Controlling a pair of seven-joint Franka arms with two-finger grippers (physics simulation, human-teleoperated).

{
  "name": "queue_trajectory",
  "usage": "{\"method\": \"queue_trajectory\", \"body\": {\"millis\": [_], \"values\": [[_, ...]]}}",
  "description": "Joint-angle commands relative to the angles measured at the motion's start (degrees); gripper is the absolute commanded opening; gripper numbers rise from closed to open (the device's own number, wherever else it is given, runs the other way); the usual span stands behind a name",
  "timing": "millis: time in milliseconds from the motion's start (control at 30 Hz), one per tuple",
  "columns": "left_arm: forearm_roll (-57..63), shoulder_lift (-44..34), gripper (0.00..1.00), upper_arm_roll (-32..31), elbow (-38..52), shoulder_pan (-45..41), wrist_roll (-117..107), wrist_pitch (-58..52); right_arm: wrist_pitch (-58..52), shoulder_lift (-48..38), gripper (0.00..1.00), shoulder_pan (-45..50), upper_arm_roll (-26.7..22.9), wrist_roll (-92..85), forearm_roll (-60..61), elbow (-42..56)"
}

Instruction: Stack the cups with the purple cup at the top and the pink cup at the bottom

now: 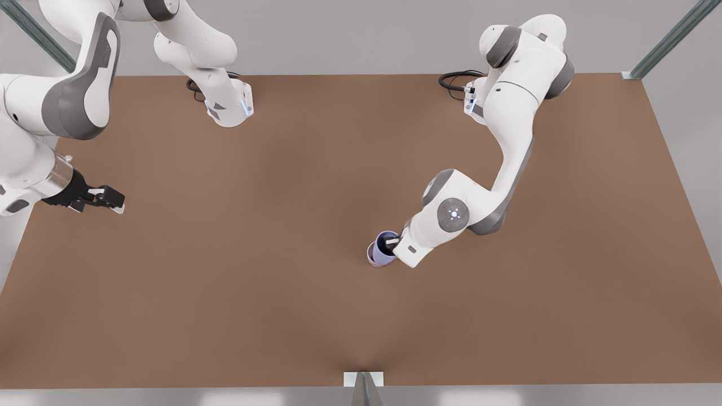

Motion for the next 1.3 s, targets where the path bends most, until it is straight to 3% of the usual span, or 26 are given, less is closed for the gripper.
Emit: {"method": "queue_trajectory", "body": {"millis": [0,1267], "values": [[-0.4,0.1,0.21,0.0,0.0,-0.2,-19.6,-1.0,0.0,0.1,1.0,0.0,0.0,-1.4,0.1,0.0],[-0.4,2.0,0.21,-0.3,1.8,-1.3,-23.9,-3.3,0.1,0.2,1.0,0.0,0.2,-1.4,0.4,0.1]]}}
